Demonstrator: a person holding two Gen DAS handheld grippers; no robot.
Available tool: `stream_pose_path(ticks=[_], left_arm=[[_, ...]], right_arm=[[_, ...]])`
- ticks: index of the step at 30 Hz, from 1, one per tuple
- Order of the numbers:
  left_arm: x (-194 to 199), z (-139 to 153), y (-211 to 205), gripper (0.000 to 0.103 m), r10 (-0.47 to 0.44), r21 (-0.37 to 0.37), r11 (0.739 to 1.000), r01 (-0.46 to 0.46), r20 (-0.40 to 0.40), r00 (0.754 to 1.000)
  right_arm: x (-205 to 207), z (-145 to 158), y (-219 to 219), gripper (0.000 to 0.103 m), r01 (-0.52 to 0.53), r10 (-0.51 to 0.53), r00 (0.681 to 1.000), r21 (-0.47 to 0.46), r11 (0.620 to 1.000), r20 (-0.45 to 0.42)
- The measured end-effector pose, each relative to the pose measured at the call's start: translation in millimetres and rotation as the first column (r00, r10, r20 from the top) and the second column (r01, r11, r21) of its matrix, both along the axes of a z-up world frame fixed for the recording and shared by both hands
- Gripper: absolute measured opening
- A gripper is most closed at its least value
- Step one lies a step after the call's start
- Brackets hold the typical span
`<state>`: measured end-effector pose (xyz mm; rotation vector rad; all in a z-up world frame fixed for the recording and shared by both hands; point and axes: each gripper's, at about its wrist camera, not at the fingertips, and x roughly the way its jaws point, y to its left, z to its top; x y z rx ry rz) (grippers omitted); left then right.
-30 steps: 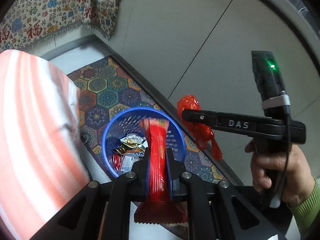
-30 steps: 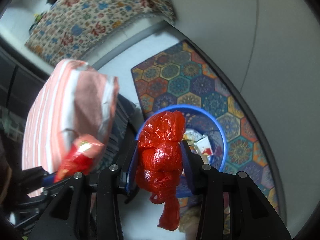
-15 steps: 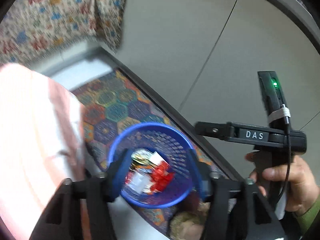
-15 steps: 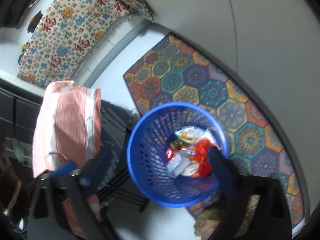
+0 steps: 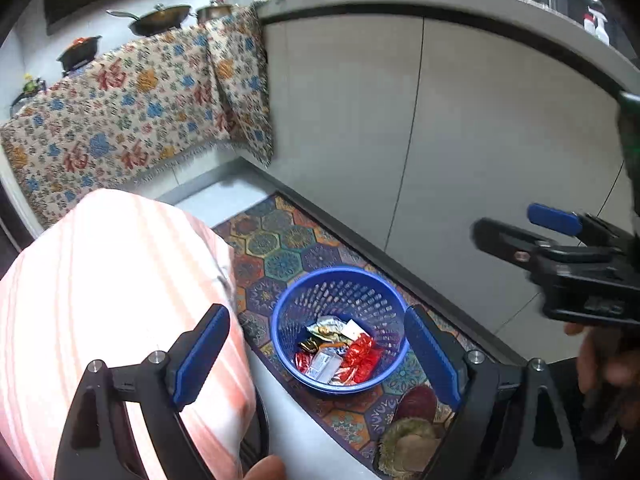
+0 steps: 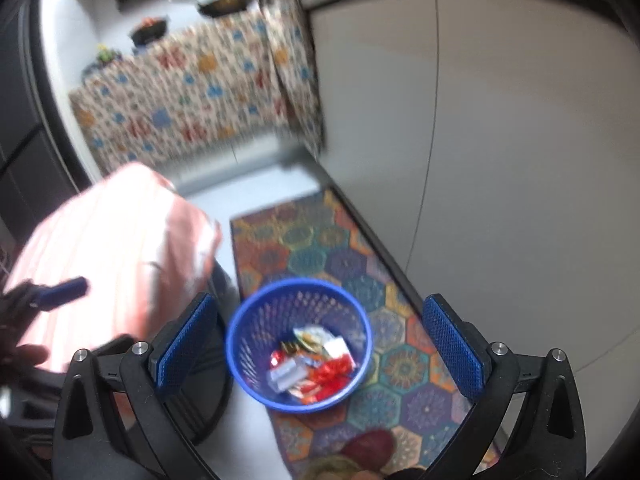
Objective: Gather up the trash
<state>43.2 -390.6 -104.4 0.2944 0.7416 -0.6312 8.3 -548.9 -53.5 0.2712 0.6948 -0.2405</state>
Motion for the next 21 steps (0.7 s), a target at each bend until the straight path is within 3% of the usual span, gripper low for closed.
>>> stream_pose_path(ticks=[3,6,11,14,21], left_arm=[[-11.1,17.1,12.9,0.091,0.029,-0.013,0.999,-0.029,0.035,0.999],[-16.5,30.9,24.0,0.091,0.049,-0.048,0.998,-0.047,0.038,0.998],[-28.8,45.0,27.1,0.091,0.099,0.011,0.995,-0.100,0.108,0.989],[-28.9,44.9,28.5,0.091,0.104,0.018,0.994,-0.105,0.051,0.993],[-30.5,41.9,30.9,0.091,0.089,0.035,0.996,-0.088,-0.017,0.996]], right_arm=[[-15.3,13.7,1.5,0.103,-0.011,0.010,1.000,0.067,0.998,0.017],[-20.5,20.8,4.6,0.103,-0.083,0.085,0.996,0.120,0.989,-0.006],[-39.1,31.0,25.7,0.103,-0.138,0.138,0.990,0.034,0.990,0.003],[-43.6,33.0,43.7,0.103,-0.150,0.149,0.989,-0.040,0.988,-0.023],[-47.6,24.8,53.1,0.103,-0.062,0.058,0.993,-0.037,0.997,-0.100]])
